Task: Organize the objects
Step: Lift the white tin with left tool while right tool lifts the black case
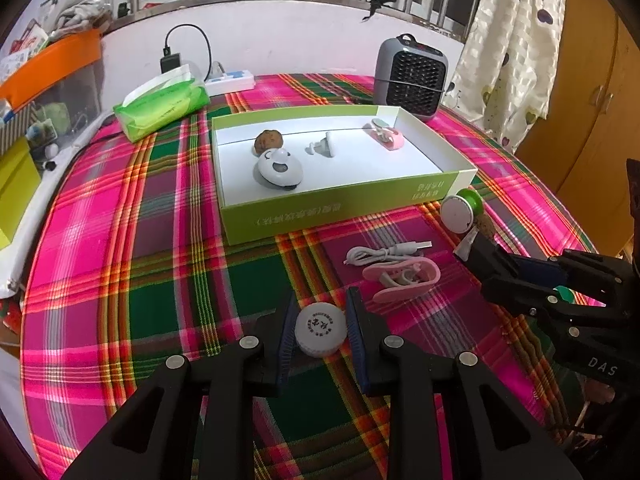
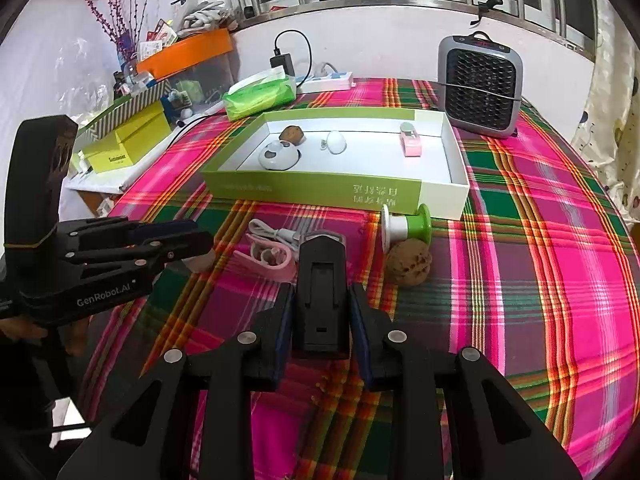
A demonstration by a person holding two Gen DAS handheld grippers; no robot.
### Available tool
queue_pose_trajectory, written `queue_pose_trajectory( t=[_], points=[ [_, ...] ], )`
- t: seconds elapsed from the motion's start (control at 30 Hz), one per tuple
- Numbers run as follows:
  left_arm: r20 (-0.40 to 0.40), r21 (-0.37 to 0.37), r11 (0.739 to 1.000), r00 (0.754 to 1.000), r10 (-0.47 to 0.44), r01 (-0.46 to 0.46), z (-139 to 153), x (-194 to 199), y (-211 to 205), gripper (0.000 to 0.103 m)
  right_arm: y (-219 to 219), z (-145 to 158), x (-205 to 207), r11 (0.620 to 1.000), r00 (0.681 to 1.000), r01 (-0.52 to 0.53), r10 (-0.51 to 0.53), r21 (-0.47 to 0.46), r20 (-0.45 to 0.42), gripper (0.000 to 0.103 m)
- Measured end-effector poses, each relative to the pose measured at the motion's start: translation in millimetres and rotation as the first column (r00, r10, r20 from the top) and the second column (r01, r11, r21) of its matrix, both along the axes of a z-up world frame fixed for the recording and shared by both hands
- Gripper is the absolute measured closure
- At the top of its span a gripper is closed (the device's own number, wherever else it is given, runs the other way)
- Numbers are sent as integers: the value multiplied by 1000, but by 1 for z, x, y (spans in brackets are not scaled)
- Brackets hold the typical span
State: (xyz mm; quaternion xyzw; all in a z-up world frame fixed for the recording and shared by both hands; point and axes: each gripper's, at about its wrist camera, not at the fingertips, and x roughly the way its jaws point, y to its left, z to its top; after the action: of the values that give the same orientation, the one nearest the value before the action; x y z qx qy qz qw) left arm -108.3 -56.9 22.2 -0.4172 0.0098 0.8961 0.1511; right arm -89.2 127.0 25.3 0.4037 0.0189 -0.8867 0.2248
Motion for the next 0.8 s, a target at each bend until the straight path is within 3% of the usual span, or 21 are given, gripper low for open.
queue_pose_trajectory(
  t=[0.37, 0.8],
  points=[
    [38, -15, 1000, 999, -14, 14, -11, 0, 4, 77, -2, -2, 1, 1000, 1000, -6, 6, 2, 11, 75],
    [29, -13, 1000, 999, -17, 17, -10, 0, 3, 78, -3, -4, 2, 1000, 1000, -5, 5, 5, 15, 75]
  ],
)
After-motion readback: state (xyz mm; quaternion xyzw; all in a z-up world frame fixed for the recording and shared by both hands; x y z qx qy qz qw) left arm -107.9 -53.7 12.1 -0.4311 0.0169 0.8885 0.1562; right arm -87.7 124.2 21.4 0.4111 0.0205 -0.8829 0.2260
